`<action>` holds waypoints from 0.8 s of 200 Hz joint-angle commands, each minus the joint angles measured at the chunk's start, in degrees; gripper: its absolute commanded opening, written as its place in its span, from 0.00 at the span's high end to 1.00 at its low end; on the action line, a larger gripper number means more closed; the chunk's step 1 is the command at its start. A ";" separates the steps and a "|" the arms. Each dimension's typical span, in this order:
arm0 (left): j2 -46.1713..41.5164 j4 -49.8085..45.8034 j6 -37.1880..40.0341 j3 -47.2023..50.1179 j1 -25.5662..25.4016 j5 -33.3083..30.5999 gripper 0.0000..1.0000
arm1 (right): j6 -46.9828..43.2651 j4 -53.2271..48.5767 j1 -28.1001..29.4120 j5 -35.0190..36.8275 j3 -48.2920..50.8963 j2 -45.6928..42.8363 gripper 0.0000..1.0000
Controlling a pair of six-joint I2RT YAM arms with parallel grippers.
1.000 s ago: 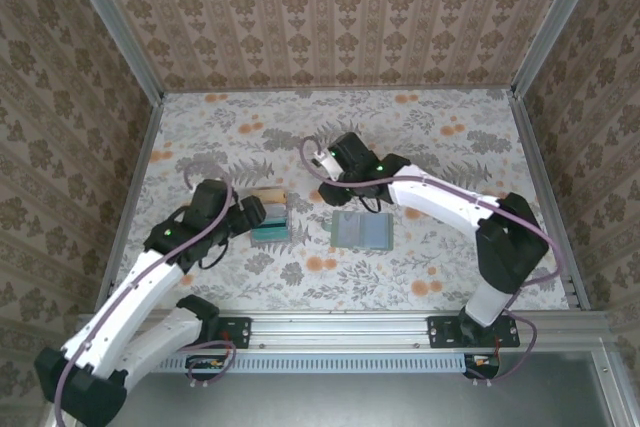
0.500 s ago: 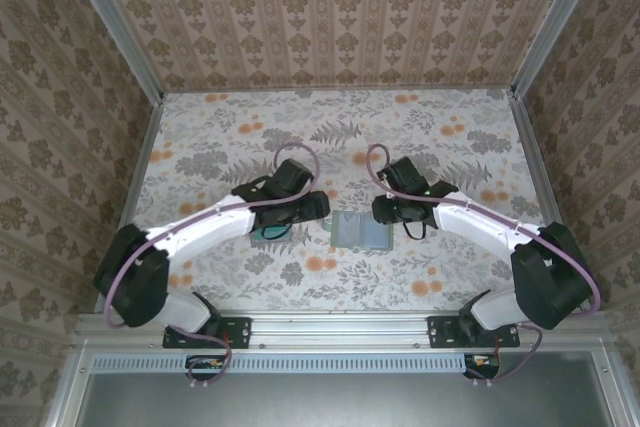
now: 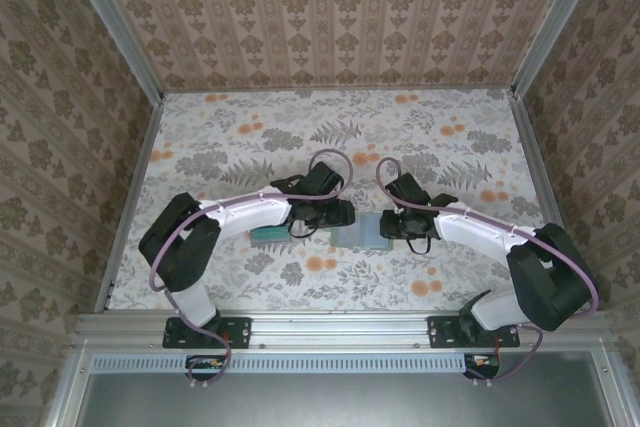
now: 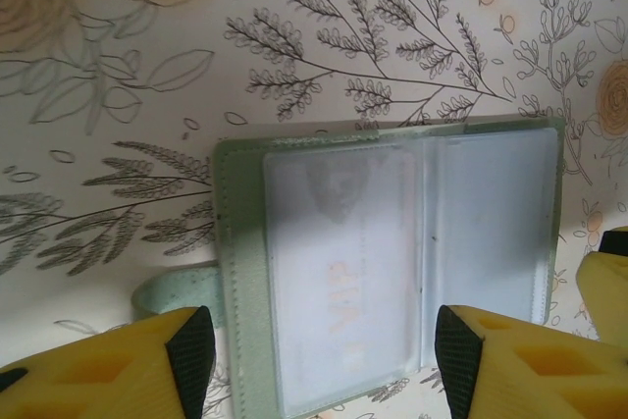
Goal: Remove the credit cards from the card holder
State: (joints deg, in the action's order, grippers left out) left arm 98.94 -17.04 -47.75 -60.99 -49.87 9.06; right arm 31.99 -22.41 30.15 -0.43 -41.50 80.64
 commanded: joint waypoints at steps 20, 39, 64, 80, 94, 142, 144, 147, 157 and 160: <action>2.13 -1.19 1.47 -2.27 -0.39 2.48 0.41 | 2.31 0.44 -0.36 1.02 1.71 0.82 0.68; 2.79 -1.34 1.67 -2.40 -0.49 3.08 0.42 | 2.64 1.08 -0.35 0.78 2.18 1.58 0.67; 3.53 -1.44 2.10 -2.54 -0.80 4.03 0.43 | 2.99 1.46 -0.35 0.45 2.54 2.55 0.67; 3.46 -1.92 2.55 -2.81 -1.19 3.90 0.43 | 3.08 1.95 -0.35 0.15 2.74 2.61 0.67; 3.13 -3.04 4.21 -4.06 -2.03 3.44 0.43 | 2.96 1.97 -0.36 0.01 2.74 2.64 0.67; 2.59 -7.04 6.06 -7.91 -4.43 -0.11 0.44 | 2.92 1.96 -0.36 -0.27 2.63 2.57 0.68; 2.58 -7.09 6.06 -7.85 -4.45 -0.12 0.44 | 2.89 1.94 -0.38 -0.28 2.64 2.59 0.68; 2.50 -7.05 6.03 -7.83 -4.44 -0.17 0.43 | 2.83 2.00 -0.34 -0.28 2.65 2.58 0.68; 2.57 -7.05 5.74 -7.67 -4.38 0.03 0.43 | 2.82 2.06 -0.36 -0.44 2.65 2.55 0.68; 2.64 -6.97 5.61 -7.62 -4.36 0.23 0.43 | 2.82 2.07 -0.36 -0.45 2.73 2.59 0.68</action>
State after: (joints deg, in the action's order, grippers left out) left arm 102.17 -21.32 -43.38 -68.12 -54.33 10.44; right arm 33.71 -20.73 30.15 -0.40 -39.24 82.63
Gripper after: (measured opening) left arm 0.566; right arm 0.326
